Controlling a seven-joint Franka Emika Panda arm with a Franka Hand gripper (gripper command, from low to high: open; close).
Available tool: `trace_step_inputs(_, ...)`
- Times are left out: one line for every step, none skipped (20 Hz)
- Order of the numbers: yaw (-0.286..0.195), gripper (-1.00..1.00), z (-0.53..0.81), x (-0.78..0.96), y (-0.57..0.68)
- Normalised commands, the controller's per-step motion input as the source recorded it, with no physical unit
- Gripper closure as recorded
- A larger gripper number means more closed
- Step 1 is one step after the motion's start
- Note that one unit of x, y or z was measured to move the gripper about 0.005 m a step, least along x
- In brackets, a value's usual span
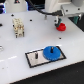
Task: Insert the blue gear onto the right peg, followed by the red gear
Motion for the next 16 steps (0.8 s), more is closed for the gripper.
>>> trace_step_inputs(0.0, -1.0, -0.4, -0.33, -0.01)
trace_step_inputs(0.0, -1.0, -0.4, -0.36, -0.01)
trace_step_inputs(0.0, -1.0, -0.39, -0.4, -0.03)
trace_step_inputs(0.0, -1.0, -0.38, -0.43, -0.11)
trace_step_inputs(0.0, -1.0, -0.38, -0.38, -0.06)
trace_step_inputs(0.0, -1.0, -0.37, -0.39, -0.09)
trace_step_inputs(0.0, -1.0, -0.36, -0.47, -0.16)
trace_step_inputs(0.0, -1.0, -0.33, -0.51, -0.17)
trace_step_inputs(0.0, -1.0, -0.28, -0.56, -0.17)
trace_step_inputs(0.0, -1.0, -0.24, -0.58, -0.21)
trace_step_inputs(0.0, -1.0, -0.24, -0.58, -0.26)
trace_step_inputs(0.0, -1.0, -0.24, -0.53, -0.28)
trace_step_inputs(0.0, -1.0, -0.24, -0.49, -0.29)
trace_step_inputs(0.0, -1.0, -0.23, -0.47, -0.3)
trace_step_inputs(0.0, 1.0, -0.19, -0.33, -0.16)
trace_step_inputs(0.0, 1.0, -0.21, -0.35, -0.21)
